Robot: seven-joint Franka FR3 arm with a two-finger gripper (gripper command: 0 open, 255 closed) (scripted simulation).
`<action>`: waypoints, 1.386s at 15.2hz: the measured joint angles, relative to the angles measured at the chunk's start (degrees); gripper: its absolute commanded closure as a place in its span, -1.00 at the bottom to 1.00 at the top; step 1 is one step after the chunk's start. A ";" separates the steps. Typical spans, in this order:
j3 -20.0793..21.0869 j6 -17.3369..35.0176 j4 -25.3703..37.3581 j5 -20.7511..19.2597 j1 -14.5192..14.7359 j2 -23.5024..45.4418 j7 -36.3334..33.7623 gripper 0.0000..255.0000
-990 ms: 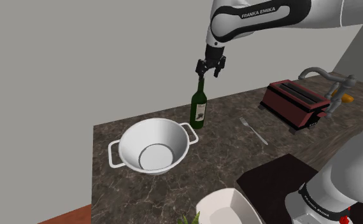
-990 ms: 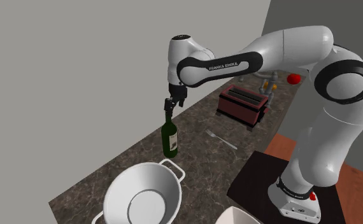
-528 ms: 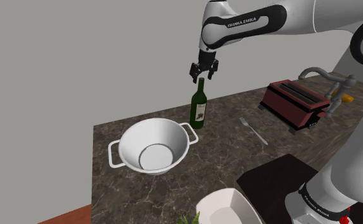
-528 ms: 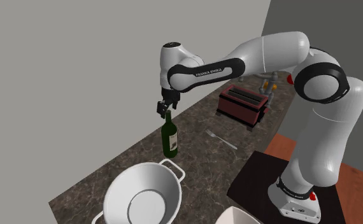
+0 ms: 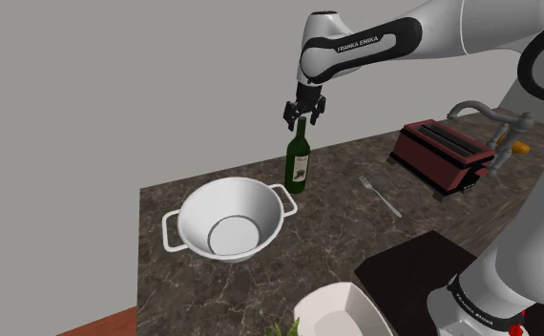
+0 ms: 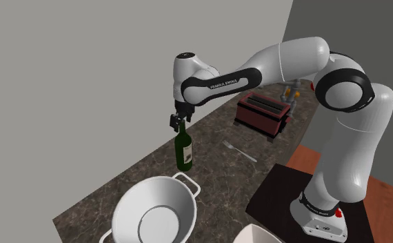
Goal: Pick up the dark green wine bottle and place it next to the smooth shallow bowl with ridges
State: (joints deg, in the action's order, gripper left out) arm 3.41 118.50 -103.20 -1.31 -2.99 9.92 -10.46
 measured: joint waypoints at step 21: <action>0.04 -5.03 4.05 0.10 0.02 -0.98 0.08 1.00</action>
State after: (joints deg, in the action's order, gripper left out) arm 3.45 113.47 -99.15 -1.21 -2.97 8.94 -10.38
